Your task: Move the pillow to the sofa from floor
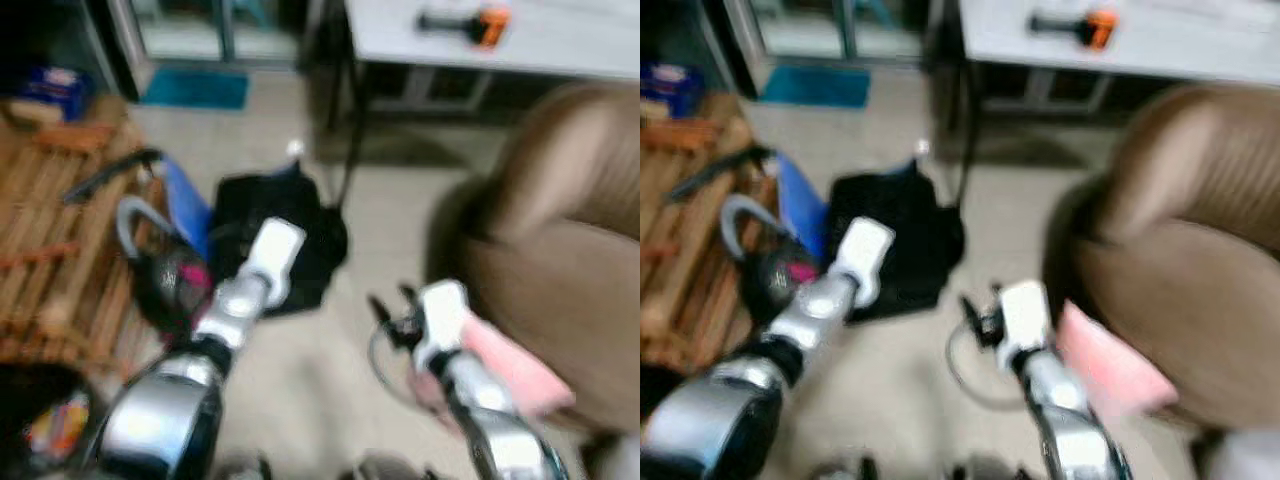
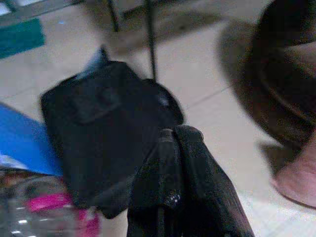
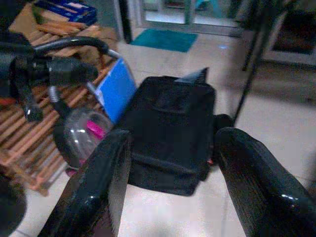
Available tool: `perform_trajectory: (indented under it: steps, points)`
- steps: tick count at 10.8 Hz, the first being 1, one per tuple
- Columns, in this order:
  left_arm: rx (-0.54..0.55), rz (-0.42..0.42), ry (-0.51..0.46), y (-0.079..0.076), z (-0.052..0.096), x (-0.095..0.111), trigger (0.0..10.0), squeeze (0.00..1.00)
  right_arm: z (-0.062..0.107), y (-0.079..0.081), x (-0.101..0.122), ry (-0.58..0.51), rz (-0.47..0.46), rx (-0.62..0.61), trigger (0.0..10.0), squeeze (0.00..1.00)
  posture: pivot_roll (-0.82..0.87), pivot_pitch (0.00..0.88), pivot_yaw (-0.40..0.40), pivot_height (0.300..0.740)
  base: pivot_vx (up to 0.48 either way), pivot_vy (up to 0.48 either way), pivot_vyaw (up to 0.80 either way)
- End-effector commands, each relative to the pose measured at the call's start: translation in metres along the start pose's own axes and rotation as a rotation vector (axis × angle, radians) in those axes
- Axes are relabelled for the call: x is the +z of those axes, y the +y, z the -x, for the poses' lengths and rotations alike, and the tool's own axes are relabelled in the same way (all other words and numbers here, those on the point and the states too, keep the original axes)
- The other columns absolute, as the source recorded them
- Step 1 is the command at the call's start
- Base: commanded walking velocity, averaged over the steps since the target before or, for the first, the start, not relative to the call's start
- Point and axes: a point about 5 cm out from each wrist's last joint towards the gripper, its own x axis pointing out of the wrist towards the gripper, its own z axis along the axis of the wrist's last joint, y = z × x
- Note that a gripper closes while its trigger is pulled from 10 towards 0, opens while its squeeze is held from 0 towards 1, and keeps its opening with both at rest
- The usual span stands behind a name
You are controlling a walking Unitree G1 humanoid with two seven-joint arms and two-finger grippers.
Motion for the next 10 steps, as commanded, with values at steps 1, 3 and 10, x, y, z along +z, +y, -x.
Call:
perform_trajectory:
  steps: [1,3,10]
  points:
    - [-0.032,0.0,-0.017,-0.013,-0.004,0.006,10.0,0.0,0.007,-0.011,-0.006,0.025,0.019,-0.025,10.0,0.0,-0.22,0.128,-0.063,0.74,0.48,0.0,0.0]
    - [-0.019,0.005,-0.017,-0.011,-0.004,0.006,10.0,0.0,0.009,-0.016,-0.008,0.037,0.024,-0.035,10.0,0.0,-0.21,0.129,-0.069,0.74,0.48,0.0,0.0]
    - [-0.102,-0.078,-0.031,-0.022,-0.003,0.005,10.0,0.0,0.003,-0.016,-0.007,0.043,0.029,-0.018,10.0,0.0,-0.19,0.133,-0.077,0.74,0.331,0.0,0.0]
